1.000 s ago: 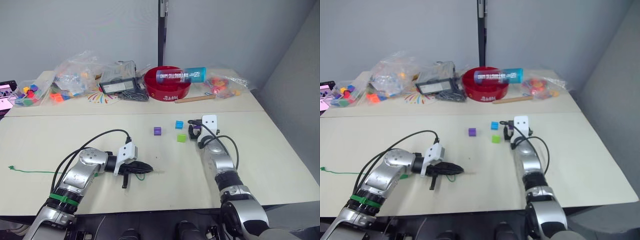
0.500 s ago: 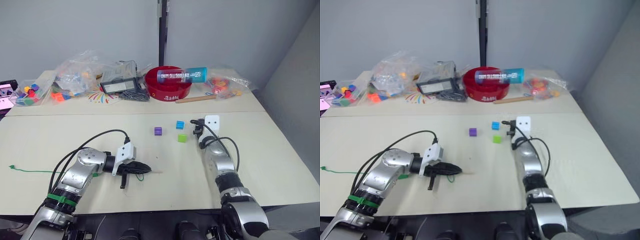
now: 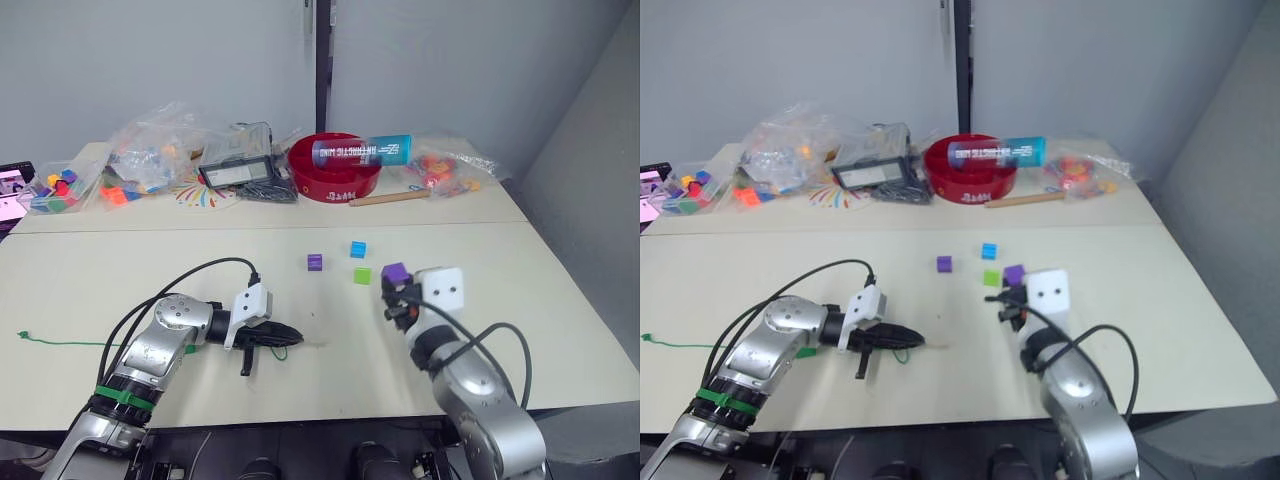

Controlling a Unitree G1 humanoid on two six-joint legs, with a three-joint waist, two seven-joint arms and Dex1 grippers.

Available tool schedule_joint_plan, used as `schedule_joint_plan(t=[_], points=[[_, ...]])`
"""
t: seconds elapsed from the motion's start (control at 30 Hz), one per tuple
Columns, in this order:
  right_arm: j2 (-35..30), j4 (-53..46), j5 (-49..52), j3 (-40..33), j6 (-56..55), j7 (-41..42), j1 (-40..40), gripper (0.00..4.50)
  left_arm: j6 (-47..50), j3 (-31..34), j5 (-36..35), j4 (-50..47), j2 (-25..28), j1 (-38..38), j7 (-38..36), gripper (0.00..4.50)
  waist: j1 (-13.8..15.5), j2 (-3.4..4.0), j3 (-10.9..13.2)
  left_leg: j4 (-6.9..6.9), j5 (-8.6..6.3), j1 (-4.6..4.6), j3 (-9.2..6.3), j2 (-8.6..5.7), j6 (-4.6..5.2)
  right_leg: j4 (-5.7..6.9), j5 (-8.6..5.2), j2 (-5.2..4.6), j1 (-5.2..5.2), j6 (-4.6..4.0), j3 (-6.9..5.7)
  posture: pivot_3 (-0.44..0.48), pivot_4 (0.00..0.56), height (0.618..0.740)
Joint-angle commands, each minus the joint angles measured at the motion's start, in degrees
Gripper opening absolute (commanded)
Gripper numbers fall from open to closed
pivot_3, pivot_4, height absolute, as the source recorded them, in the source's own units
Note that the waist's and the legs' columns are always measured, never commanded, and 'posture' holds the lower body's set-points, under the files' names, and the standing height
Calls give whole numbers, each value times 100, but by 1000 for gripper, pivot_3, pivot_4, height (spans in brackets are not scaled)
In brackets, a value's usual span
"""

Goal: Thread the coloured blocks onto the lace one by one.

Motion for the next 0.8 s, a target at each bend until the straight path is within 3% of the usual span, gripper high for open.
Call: schedule_joint_plan(t=[0.03,0.5,0.57,0.63,0.67,0.8], points=[[-15,-203,-56,360,31,27,457,1144,51,121,-108,-159,7,-96,-24,0,13,-1,0,0,0,1,0,0,0,-1,0,0,1,0,0,0,150,731],[27,1284,2,421,-843,596,1018,1144,177,123,-94,-183,19,-218,-39,0,19,-8,-4,0,0,5,5,3,0,-7,-1,3,6,2,1,0,150,731],[64,1231,66,346,-822,661,1041,2197,179,126,-91,-170,21,-231,-46,0,22,-9,-4,0,0,6,4,4,0,-6,-1,3,6,2,1,0,150,731],[47,1090,195,270,-842,805,1045,2811,188,130,-91,-168,21,-235,-44,0,23,-9,-4,0,0,5,4,3,0,-6,-1,3,5,2,1,0,150,731],[23,1031,224,245,-842,848,1036,3331,189,132,-92,-168,23,-235,-47,0,23,-9,-4,0,0,4,4,3,0,-7,-1,3,6,2,1,0,150,731],[-222,636,449,53,-781,1159,979,4436,210,137,-108,-212,40,-200,-55,0,47,-9,-4,0,0,3,4,2,0,-7,-1,2,5,2,1,0,150,731]])
